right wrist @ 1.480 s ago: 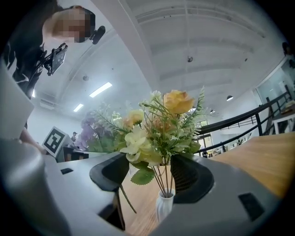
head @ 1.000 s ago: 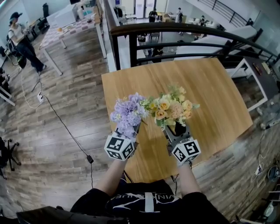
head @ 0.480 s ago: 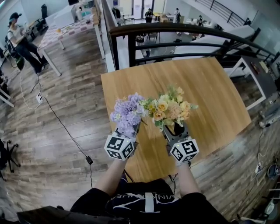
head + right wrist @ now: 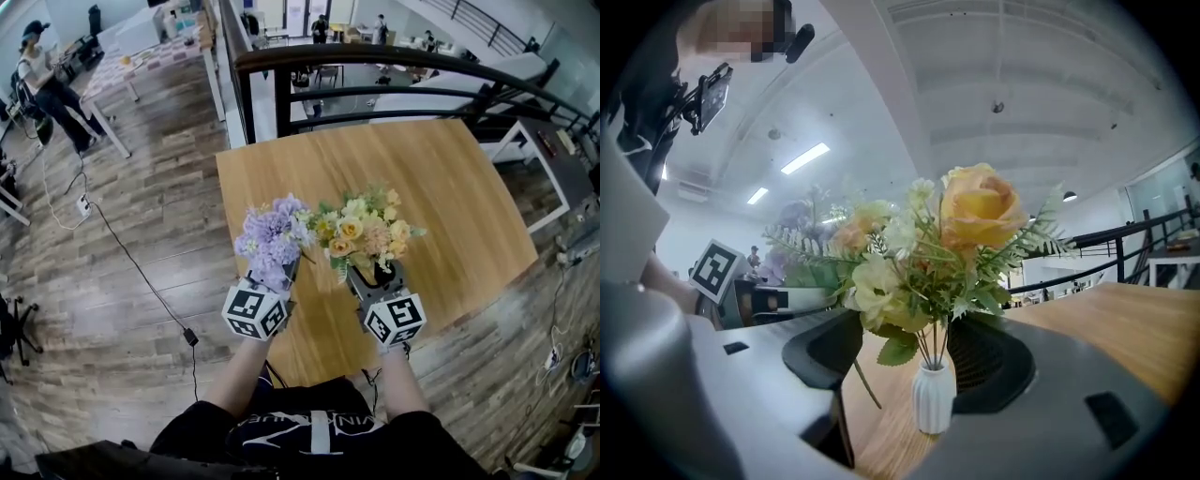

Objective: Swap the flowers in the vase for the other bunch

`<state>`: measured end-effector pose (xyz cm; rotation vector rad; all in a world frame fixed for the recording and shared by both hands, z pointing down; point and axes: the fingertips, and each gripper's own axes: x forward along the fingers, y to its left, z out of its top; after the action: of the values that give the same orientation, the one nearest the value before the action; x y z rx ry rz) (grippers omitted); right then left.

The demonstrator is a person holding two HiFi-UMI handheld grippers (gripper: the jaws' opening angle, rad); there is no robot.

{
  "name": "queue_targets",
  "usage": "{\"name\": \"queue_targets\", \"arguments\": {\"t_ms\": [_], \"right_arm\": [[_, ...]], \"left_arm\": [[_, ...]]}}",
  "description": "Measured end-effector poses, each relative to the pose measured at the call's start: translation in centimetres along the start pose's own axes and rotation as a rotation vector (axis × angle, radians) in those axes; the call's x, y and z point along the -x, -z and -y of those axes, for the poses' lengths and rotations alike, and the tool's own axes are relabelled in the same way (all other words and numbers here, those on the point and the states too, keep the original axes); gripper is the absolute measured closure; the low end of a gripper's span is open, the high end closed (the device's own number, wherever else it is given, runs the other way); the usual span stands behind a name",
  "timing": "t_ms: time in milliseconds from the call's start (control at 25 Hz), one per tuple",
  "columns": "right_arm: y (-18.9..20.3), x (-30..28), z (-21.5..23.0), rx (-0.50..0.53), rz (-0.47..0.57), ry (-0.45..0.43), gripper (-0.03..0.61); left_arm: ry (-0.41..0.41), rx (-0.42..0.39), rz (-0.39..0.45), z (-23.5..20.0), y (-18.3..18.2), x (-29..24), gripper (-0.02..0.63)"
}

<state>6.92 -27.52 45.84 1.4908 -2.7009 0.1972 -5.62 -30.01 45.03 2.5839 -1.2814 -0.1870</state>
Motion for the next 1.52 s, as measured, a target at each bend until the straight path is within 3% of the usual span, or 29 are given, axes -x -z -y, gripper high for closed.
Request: {"name": "queue_targets", "arguments": {"t_ms": [360, 800, 1200, 1520], "right_arm": [[0.6, 0.9, -0.9, 0.040, -0.034, -0.003, 0.323], [1.8, 0.9, -1.5, -0.014, -0.075, 0.020, 0.324], [2.1, 1.9, -2.4, -0.054, -0.083, 0.062, 0.324], [3.3, 2.3, -4.4, -0.125, -0.066, 0.124, 0.324]], "left_arm": [[-0.005, 0.002, 0.010, 0.5, -0.2, 0.7, 0.560], [0.006, -0.005, 0.008, 0.4, -0.5, 1.4, 0.560], [0.058, -0.005, 0.017, 0.9, -1.3, 2.2, 0.560], [0.148, -0.010, 0.022, 0.7, -2.0, 3.8, 0.560]]}}
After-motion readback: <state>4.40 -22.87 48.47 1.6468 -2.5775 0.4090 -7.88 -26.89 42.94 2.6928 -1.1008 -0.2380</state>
